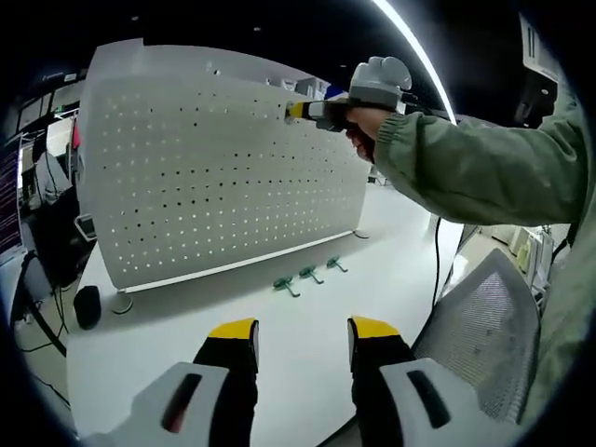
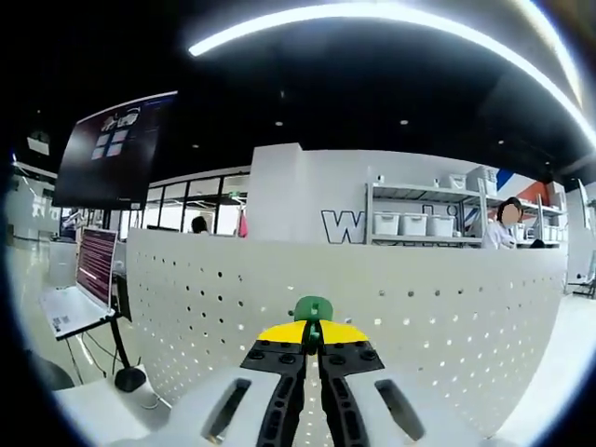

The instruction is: Insert the hook assembly into the mounting plate slot until the hook locks in place.

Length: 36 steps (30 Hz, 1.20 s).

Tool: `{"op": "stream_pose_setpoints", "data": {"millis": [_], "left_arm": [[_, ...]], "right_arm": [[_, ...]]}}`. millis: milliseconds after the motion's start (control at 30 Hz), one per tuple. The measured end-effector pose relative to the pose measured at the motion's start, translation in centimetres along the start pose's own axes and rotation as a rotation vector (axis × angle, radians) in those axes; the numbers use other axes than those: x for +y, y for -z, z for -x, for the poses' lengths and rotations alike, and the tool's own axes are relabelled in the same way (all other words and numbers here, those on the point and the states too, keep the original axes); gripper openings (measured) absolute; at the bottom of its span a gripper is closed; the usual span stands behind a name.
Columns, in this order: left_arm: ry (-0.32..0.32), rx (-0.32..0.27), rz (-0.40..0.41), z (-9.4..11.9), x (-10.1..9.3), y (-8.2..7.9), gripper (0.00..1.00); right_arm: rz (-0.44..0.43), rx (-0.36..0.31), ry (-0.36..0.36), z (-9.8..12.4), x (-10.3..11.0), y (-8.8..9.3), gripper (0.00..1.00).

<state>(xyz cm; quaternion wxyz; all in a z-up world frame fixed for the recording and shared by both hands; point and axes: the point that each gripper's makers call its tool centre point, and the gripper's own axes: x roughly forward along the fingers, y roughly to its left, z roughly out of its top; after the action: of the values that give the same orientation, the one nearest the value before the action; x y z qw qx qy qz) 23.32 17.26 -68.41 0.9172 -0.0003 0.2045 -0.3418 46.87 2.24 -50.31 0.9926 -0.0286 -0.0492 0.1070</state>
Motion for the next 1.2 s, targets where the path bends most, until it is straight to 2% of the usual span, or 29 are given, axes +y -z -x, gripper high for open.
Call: {"op": "stream_pose_setpoints", "data": {"millis": [400,1200], "left_arm": [[0.002,-0.006,0.011,0.0,0.1,0.1,0.4],[0.003,-0.01,0.017,-0.2,0.6,-0.1,0.4]], "right_arm": [[-0.005,-0.002,0.026,-1.2,-0.5,-0.3,0.02],[0.024,0.018,0.023,-2.7,-0.3,0.0,0.02]]}}
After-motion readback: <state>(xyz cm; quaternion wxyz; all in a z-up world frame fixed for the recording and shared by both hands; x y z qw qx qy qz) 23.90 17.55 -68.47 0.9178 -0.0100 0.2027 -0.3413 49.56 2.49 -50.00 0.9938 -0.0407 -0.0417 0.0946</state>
